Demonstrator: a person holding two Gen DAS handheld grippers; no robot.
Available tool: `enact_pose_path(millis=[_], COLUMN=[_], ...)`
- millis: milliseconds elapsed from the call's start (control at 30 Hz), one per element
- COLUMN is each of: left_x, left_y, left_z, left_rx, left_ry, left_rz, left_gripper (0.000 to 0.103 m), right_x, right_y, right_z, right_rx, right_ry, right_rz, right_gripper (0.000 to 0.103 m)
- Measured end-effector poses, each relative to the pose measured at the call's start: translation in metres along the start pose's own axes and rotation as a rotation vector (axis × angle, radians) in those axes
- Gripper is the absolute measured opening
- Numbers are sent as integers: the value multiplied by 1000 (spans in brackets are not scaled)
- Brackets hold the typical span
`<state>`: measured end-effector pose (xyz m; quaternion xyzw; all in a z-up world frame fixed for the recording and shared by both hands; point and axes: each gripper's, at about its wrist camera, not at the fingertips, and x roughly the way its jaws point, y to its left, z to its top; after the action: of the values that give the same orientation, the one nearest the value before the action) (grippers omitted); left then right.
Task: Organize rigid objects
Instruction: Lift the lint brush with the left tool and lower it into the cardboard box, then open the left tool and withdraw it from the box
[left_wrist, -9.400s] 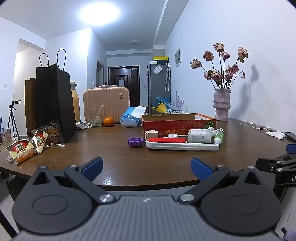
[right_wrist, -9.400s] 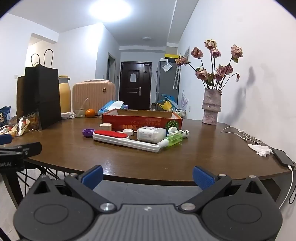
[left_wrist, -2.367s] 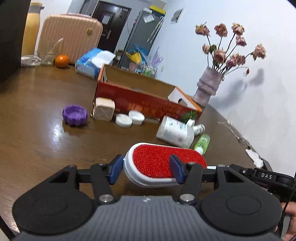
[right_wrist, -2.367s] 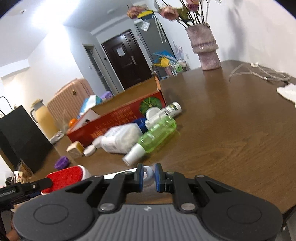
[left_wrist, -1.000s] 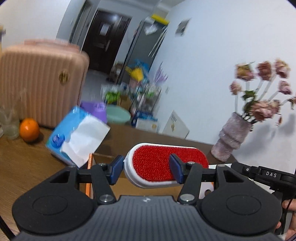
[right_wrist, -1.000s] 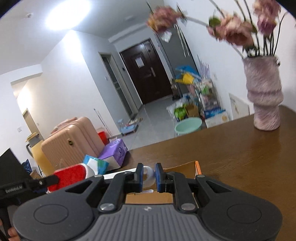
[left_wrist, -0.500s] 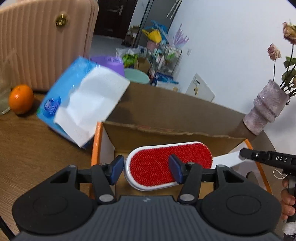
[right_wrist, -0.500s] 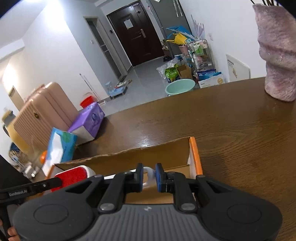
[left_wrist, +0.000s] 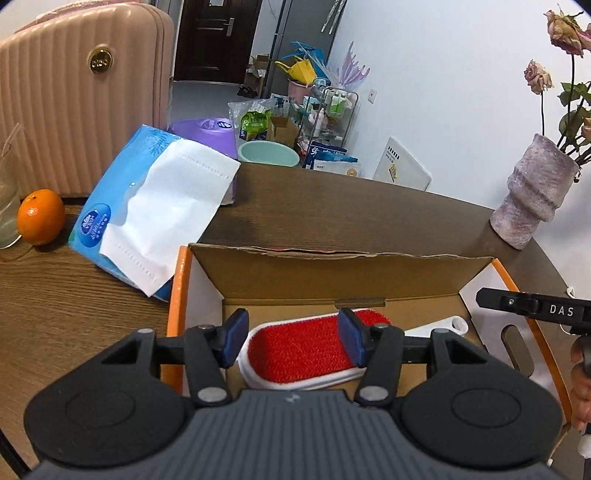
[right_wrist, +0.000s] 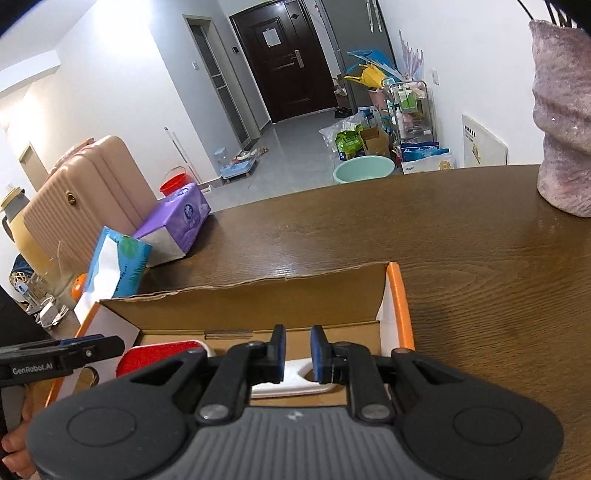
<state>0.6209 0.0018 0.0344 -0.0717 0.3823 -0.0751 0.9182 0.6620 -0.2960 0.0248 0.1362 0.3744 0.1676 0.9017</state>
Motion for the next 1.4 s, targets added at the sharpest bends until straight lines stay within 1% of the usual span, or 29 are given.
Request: enact_pose_path(millis=[100,233,267,367,567,600,667,700,767,833,867,900,933,967,1000,1067,1133,1200,1267,1333,1400], left_x=[-11,-37,-45,-70,-132,-143,-167,-178,-203,-226,-240,-252,-261,-274,-283,-302,-319,-333,-343,-353,-361], left_y=[-4,-13,-15,-22,-34,-36,-41,-42,-46,-48,-49,-49,-50,-50,-49,-49,-48,-46,-42,-37,-31], left_z=[1,0,-1,-4,-17,-20,-29,-32,-42,-52,-59,-65,-72,-80,-88,-106,-129,-158,-186,-218,-249], left_rx=[14,36,41,60,112,121,139,145,157,166,171,171,172,172,172,177,179,176,193,210,206], left_ry=[-8,-32,-39,-64,-147,-163,-202,-220,-263,-308,-335,-361,-383,-412,-436,-474,-504,-523,-536,-546,-552], left_rz=[3,8,8,8,37,43,48,48,52,55,57,60,63,65,67,71,74,67,32,-35,-74], left_gripper=[58,62,62,62,68,69,75,76,82,86,88,90,94,97,98,103,103,103,103,103,103], right_x=[-9,-29,-36,-61,-118,-129,-150,-160,-181,-202,-214,-225,-234,-245,-254,-272,-290,-307,-322,-333,-343], right_y=[2,9,12,22,44,49,58,62,70,76,80,83,86,89,91,96,100,103,107,110,111], right_z=[0,1,0,-1,-13,-17,-24,-28,-35,-45,-51,-57,-64,-71,-78,-93,-112,-135,-158,-184,-215], right_rx=[-8,-30,-36,-59,-134,-151,-184,-201,-233,-256,-267,-279,-290,-303,-313,-325,-325,-323,-335,-349,-361], right_ry=[-4,-10,-14,-37,-99,-112,-134,-147,-176,-204,-221,-237,-254,-275,-293,-329,-359,-388,-410,-436,-482], right_rz=[-7,-18,-17,-18,-35,-36,-46,-52,-68,-76,-78,-78,-78,-80,-80,-77,-71,-68,-66,-68,-64], right_gripper=[16,17,17,22,25,26,32,36,39,45,48,53,56,57,59,64,71,73,77,83,83])
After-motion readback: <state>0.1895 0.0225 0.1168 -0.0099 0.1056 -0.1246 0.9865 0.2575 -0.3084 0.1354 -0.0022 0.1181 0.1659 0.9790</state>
